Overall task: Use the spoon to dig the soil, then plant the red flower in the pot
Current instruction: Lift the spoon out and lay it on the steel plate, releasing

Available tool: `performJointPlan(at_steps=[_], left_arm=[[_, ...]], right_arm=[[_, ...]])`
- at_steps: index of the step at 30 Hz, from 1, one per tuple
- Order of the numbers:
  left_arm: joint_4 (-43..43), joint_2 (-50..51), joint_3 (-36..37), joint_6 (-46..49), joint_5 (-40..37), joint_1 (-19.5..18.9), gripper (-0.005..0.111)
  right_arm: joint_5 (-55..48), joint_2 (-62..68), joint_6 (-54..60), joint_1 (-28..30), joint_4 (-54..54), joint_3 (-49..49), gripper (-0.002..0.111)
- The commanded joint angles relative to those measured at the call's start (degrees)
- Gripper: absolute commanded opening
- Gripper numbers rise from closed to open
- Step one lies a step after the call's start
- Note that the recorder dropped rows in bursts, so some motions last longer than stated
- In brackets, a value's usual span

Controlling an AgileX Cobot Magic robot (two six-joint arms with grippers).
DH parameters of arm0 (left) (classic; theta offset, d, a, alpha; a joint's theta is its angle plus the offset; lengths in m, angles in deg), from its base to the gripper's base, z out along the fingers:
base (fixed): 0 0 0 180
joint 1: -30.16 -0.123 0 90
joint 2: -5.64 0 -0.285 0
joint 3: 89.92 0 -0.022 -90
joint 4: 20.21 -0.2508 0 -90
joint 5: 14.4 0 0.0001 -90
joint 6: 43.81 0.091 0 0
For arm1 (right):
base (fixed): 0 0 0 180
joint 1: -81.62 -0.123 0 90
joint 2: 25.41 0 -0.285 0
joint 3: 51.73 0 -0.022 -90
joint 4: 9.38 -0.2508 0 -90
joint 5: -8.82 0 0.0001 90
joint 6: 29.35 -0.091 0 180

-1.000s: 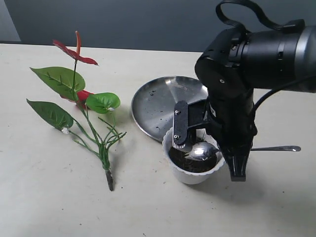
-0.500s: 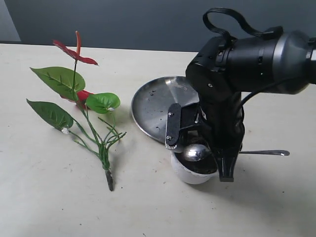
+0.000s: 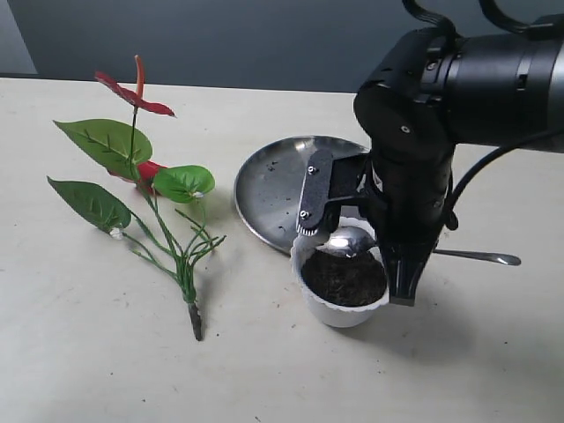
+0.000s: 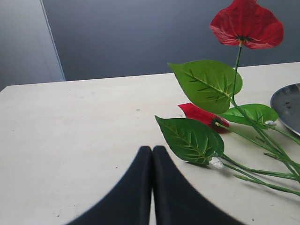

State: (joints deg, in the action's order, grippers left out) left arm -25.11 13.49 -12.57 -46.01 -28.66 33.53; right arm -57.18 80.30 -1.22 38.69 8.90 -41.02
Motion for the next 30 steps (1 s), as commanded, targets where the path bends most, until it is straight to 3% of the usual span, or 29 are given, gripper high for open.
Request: performJointPlan(at_steps=[1, 9, 16, 19, 23, 30], left_arm=[[0.1, -0.1, -0.1, -0.2, 0.5, -0.4, 0.001], [0.1, -0.1, -0.1, -0.2, 0.5, -0.4, 0.001], [0.1, -0.1, -0.1, -0.2, 0.5, -0.4, 0.001], [0.1, -0.1, -0.1, -0.2, 0.5, -0.4, 0.001], [0.1, -0.1, -0.1, -0.2, 0.5, -0.4, 0.001], [0.1, -0.1, -0.1, -0.2, 0.5, -0.4, 0.001]], right_arm=[[0.9, 1.6, 0.6, 0.0, -1.2, -0.1, 0.0], [-0.5, -2.4, -2.3, 0.3, 0.8, -0.1, 0.0], [24.5, -7.4, -13.2, 1.9, 5.9, -0.1, 0.0], [30.3, -4.3, -18.2, 5.3, 7.1, -1.0, 0.0], [30.7, 3.3, -20.4, 10.9, 6.3, -6.0, 0.0], [30.6, 15.3, -18.8, 13.2, 0.4, -16.7, 0.0]])
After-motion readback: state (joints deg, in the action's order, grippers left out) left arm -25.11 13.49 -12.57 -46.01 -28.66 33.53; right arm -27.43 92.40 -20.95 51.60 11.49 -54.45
